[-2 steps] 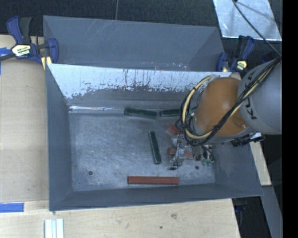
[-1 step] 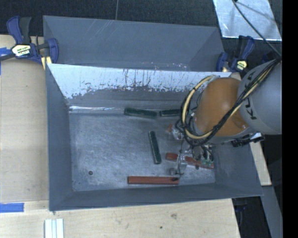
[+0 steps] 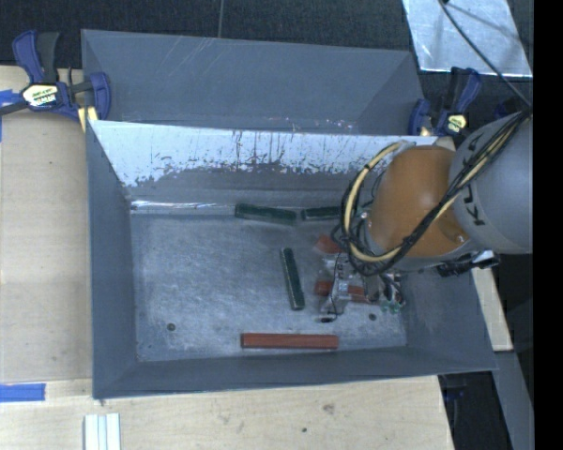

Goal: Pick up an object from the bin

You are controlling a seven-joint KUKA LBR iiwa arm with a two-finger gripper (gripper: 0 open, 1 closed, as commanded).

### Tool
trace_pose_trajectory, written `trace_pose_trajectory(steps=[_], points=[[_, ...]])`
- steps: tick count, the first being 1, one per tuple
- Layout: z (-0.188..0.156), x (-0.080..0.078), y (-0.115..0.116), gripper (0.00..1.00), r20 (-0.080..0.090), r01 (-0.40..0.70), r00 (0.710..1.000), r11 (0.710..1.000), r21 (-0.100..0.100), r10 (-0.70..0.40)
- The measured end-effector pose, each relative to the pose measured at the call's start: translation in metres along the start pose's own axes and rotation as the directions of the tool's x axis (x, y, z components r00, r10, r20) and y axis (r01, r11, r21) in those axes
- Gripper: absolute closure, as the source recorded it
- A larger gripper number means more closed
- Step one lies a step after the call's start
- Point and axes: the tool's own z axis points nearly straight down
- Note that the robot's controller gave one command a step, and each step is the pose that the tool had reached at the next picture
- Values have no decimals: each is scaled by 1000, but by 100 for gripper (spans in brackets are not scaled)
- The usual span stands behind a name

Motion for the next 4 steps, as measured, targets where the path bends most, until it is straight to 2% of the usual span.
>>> trace_pose_trajectory(steps=[1,2,3,4], points=[[-46,-6,10,100,-2,-20,1000,1000,1,20],[-46,-6,10,0,-3,-20,1000,1000,1,20],[2,-22,6,0,-2,-65,998,998,-1,65],[0,-15,-31,0,-2,55,998,998,2,-55]])
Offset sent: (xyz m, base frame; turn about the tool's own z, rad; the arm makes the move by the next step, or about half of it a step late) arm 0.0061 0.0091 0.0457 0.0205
